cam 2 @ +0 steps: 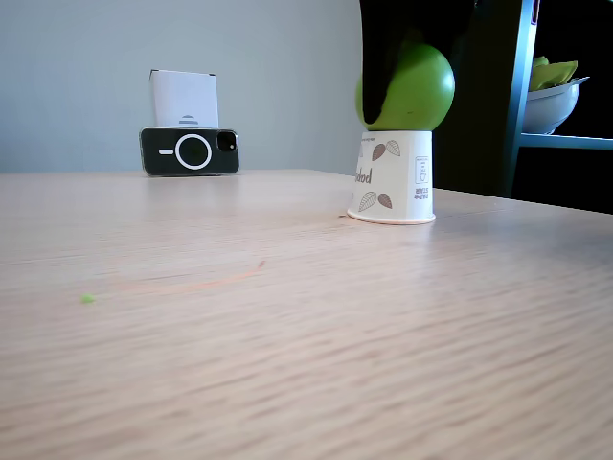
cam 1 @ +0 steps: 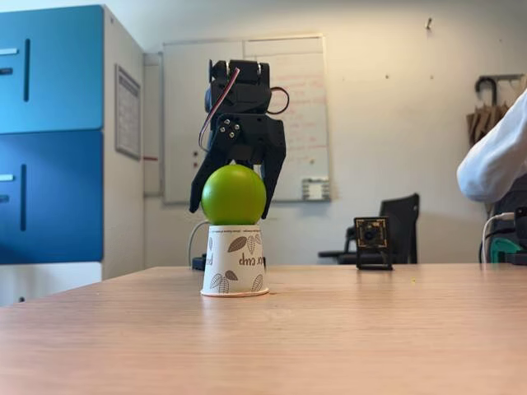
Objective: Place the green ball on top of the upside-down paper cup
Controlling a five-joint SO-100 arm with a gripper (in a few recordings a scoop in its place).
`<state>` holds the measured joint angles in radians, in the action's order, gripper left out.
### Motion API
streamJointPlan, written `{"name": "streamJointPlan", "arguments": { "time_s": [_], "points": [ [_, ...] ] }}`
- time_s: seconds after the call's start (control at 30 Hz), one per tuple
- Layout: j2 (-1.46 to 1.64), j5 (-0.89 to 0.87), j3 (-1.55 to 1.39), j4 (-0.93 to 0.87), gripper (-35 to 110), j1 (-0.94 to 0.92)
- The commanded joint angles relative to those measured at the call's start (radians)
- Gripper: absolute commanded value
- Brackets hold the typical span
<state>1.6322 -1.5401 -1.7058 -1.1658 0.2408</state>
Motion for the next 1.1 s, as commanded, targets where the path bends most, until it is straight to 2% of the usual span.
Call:
{"name": "streamJointPlan", "arguments": {
  "time_s": [0.0, 0.63, 1.07],
  "points": [
    [0.005, 0.000, 0.006, 0.011, 41, 0.005],
    [0.081, 0.005, 0.003, 0.008, 50, 0.015],
    [0.264, 0.000, -0.043, -0.002, 56, 0.026]
  ]
}}
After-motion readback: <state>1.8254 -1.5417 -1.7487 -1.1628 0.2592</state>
